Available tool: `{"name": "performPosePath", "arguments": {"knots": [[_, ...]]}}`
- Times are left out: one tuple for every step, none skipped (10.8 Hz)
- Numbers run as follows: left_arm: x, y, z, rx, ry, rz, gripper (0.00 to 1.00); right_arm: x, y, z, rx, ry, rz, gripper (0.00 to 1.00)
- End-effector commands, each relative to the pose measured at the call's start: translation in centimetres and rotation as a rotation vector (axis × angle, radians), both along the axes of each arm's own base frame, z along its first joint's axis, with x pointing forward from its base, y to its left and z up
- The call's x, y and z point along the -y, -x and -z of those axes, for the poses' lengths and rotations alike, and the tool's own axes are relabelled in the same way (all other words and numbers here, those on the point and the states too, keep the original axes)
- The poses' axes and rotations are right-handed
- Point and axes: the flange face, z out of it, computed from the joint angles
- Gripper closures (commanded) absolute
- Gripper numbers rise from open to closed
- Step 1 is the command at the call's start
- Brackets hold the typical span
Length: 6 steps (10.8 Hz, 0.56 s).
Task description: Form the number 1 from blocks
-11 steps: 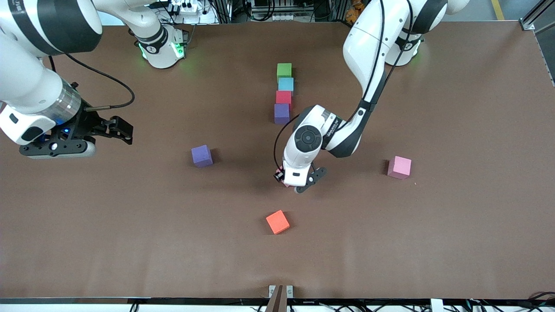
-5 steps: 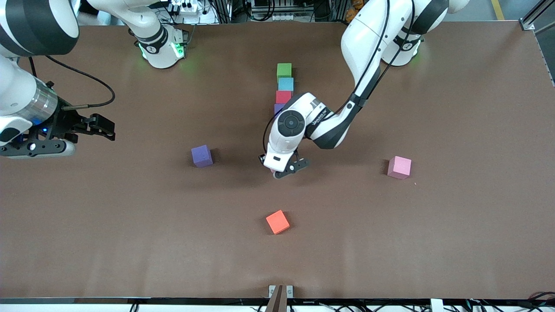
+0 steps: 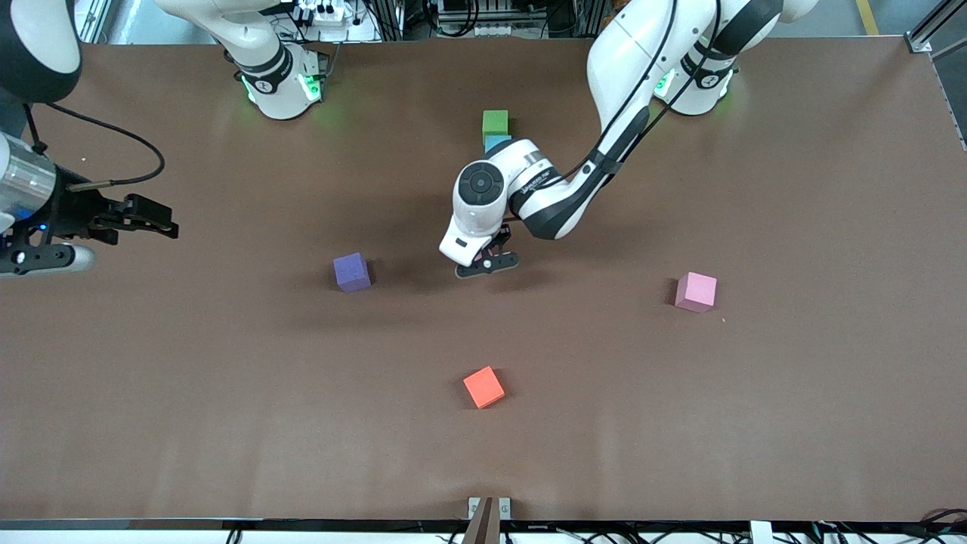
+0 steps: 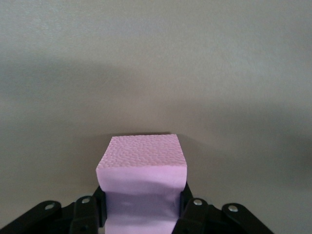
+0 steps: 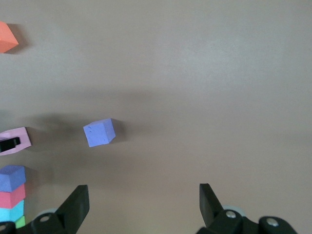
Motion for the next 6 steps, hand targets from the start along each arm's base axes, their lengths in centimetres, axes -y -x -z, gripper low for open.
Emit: {"name": "performPosePath", "arguments": {"knots": [[-4.2,1.9,-3.7,0.026,-0.034,0.139,1.00,0.9,0.3,-0.6,0.010,-0.008,-0.016,0.00],[-5.1,3.1,-3.4,0.008,-0.040,0.199,1.00,1.0,0.3,-0.8,0.017,0.024,-0.019,0.00],[-4.6,4.1,-3.1,0.000,-0.040,0.235,1.00,1.3,0.3,-0.9,0.023,0.092,-0.026,0.00],[-4.4,4.5,-2.7,0.005,-0.051,0.260,1.00,1.5,0.2,-0.9,0.023,0.125,-0.014,0.00],[-4.0,5.2,-2.6,0.007,-0.050,0.310,1.00,1.6,0.1,-1.0,0.031,0.128,-0.008,0.00],[-3.9,5.7,-2.4,0.002,-0.047,0.343,1.00,1.7,0.0,-0.8,0.029,0.131,-0.008,0.00]]}}
